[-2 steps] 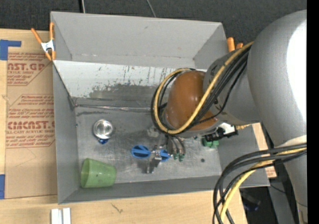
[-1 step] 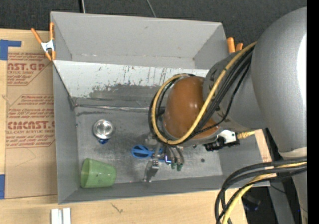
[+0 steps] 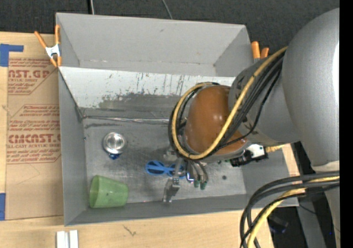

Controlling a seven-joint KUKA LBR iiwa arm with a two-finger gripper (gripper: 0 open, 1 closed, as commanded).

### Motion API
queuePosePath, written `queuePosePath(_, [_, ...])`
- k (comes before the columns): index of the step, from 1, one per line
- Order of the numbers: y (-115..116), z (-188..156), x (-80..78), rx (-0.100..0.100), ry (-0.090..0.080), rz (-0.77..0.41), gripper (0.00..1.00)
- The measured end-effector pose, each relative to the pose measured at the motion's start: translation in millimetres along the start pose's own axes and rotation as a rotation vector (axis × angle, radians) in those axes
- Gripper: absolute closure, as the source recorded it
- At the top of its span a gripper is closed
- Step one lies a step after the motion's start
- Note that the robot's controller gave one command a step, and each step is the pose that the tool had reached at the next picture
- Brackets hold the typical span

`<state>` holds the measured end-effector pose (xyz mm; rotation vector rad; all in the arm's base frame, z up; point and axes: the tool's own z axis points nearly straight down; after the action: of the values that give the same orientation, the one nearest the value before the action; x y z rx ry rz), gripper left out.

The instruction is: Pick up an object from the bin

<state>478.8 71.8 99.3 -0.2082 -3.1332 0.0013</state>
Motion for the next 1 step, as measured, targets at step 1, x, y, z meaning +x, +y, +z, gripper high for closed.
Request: queuePosePath(1, [1.8,26.2,-4.8,-0.005,-0.005,0.23,0.0])
